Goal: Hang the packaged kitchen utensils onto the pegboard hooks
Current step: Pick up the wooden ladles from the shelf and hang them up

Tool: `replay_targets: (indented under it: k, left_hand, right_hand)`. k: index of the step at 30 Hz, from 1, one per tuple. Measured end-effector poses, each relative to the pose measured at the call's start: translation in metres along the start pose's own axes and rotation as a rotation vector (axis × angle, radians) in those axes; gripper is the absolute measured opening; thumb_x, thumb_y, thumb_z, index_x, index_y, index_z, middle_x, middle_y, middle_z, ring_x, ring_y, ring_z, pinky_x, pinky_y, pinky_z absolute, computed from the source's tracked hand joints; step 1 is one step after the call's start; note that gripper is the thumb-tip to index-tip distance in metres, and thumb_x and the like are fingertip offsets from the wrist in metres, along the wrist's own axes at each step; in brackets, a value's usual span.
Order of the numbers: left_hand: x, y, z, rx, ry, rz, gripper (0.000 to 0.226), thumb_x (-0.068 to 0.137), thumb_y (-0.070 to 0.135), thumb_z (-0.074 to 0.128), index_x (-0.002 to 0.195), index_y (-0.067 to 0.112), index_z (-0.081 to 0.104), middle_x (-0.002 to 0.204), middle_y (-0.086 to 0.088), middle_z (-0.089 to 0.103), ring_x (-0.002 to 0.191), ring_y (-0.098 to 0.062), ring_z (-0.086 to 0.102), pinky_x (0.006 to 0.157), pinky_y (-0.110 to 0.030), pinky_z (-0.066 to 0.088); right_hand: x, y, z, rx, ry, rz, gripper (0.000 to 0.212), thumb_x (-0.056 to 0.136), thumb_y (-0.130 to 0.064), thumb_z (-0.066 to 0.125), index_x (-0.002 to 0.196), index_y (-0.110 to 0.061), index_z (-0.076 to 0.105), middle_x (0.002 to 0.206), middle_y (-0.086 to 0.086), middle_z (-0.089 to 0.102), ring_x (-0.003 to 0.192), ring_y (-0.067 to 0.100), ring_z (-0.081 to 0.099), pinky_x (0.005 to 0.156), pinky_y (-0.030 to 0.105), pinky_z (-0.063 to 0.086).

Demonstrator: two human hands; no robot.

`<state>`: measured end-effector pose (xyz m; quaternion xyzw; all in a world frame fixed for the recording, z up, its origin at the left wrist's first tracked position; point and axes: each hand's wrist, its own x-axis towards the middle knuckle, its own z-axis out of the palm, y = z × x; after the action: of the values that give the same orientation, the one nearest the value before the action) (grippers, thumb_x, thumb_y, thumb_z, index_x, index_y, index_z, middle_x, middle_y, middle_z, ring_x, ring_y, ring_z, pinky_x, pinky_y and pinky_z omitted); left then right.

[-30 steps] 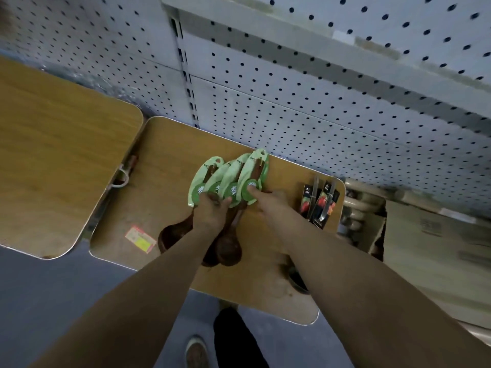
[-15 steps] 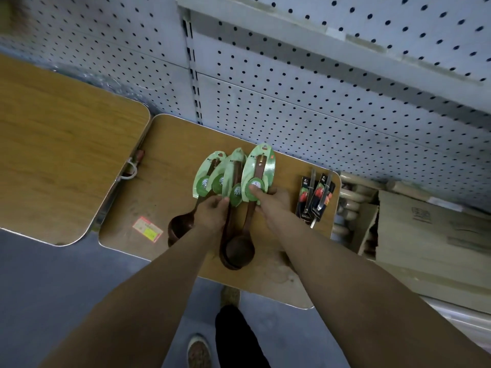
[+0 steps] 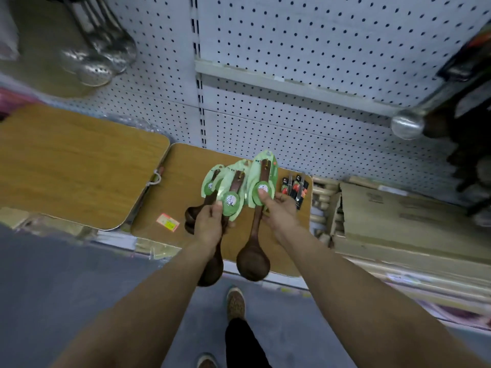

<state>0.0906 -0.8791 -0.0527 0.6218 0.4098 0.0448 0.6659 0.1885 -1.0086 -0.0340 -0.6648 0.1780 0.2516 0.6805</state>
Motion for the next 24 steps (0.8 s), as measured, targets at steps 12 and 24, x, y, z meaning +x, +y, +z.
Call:
replay_targets:
  k: [12,24]
  left_hand:
    - [-0.143,0.086,0.048,-0.166,-0.192,0.138,0.027,0.104,0.035,0.047,0.106,0.013,0.063,0.069,-0.008,0.072,0.066,-0.020,0.065,0.070,-0.035,0.054]
    - [-0.227,0.137,0.147,-0.275,-0.239,0.295,0.019,0.094,0.030,0.066,0.100,0.011,0.066,0.083,-0.014,0.072,0.063,-0.020,0.064,0.042,-0.024,0.052]
  right_hand:
    - [-0.150,-0.116,-0.110,0.159,0.068,-0.319,0.041,0.081,-0.029,0.084,0.104,-0.022,0.051,0.105,0.007,0.070,0.090,0.024,0.072,0.085,0.048,0.061]
    - [-0.182,-0.169,-0.231,0.166,0.051,-0.499,0.050,0.077,-0.034,0.087,0.112,-0.020,0.054,0.114,0.006,0.070,0.093,0.020,0.074,0.087,0.047,0.060]
